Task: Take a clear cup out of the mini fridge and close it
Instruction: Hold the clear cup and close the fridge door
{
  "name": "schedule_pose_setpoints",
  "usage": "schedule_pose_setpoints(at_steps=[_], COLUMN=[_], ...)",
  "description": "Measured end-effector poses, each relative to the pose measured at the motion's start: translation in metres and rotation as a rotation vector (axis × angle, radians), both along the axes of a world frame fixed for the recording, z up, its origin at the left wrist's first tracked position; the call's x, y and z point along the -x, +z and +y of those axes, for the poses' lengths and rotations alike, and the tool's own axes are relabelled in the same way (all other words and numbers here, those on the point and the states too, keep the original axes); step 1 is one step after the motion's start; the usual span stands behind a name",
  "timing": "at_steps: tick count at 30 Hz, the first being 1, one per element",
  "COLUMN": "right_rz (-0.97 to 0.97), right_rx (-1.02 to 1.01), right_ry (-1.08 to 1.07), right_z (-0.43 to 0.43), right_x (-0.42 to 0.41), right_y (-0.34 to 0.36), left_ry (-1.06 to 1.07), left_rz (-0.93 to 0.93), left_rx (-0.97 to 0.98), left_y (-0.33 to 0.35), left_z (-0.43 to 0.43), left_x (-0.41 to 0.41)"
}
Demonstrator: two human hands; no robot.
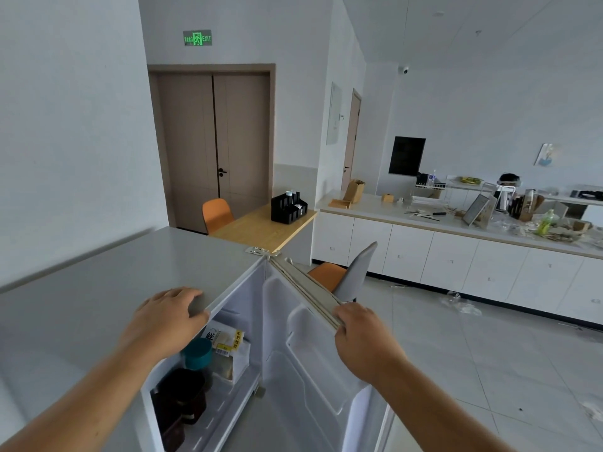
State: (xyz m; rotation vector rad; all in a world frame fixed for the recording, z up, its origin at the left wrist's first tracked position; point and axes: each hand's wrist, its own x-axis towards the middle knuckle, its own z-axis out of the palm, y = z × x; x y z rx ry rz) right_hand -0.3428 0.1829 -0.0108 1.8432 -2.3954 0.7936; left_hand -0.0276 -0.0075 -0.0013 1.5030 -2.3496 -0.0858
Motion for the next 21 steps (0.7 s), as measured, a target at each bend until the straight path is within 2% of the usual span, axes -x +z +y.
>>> schedule_pose_setpoints(at_steps=[3,7,16,21], right_rz=[-0.011,0.002,-0.048,-0.012], right_rx=[-0.070,-0.063,-0.005,0.034], right_ry=[-0.006,0.026,0.286,0.406], right_z=[-0.001,0.002,-0.003,-0.019], right_x=[-0.013,-0.025,-0.063,-0.086], right_y=[0.001,0.006,0.003,-0.008], left_ry=[0.002,-0.001,-0.006,-0.008], left_rz=[0.003,0.009,0.005,0.004], left_rx=[-0.001,-0.006,-0.015,0.004], left_y=[-0.001,-0.002,-0.004,-0.004], left_z=[0.000,0.000,-0.003,-0.002], left_x=[-0.001,-0.002,-0.002,-0.003])
